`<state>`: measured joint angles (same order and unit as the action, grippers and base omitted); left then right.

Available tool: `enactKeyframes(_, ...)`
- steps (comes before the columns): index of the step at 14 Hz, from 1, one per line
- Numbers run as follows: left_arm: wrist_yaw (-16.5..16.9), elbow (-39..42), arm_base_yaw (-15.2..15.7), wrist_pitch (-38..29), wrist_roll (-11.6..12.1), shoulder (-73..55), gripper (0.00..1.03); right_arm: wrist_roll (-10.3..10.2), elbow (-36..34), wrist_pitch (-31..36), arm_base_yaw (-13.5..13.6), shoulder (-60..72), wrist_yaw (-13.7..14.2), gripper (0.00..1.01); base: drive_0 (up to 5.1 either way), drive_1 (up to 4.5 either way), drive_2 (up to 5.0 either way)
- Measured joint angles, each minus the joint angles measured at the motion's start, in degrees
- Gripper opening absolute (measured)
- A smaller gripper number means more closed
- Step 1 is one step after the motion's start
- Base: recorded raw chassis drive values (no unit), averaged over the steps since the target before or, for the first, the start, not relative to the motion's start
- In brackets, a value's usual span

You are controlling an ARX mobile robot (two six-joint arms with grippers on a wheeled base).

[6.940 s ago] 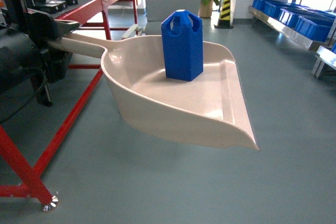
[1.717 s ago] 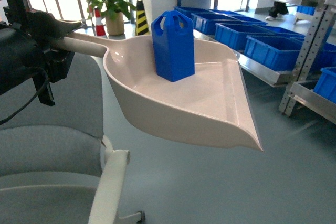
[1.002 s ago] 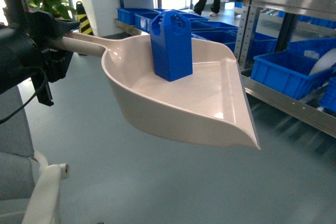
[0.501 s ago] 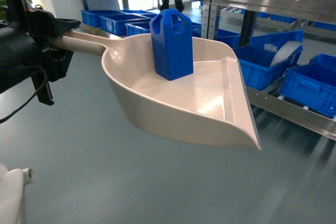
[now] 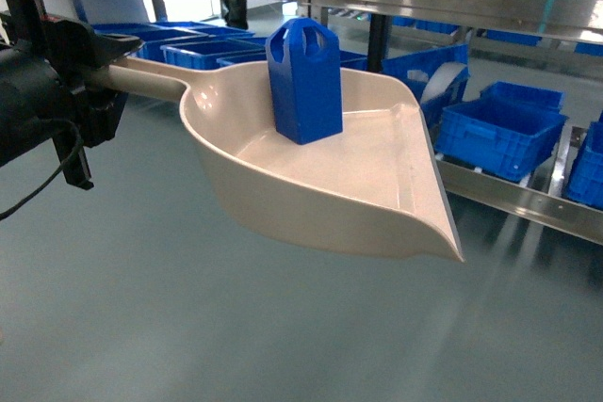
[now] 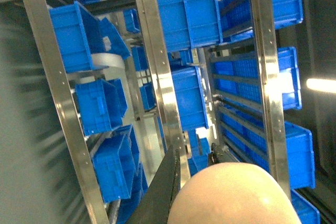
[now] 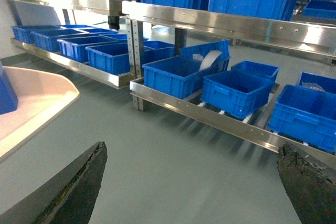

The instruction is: Place part in tray to right shelf

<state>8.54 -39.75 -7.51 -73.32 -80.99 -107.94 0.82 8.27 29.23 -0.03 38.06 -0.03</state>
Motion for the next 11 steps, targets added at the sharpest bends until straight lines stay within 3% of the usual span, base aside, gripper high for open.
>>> enactKeyframes(11, 0.1, 0.0, 0.0, 0.1, 0.0, 0.0, 0.13, 0.0, 0.0, 0.0, 0.0, -0.3, 0.0, 0.98, -2.5, -2.53, -2.5)
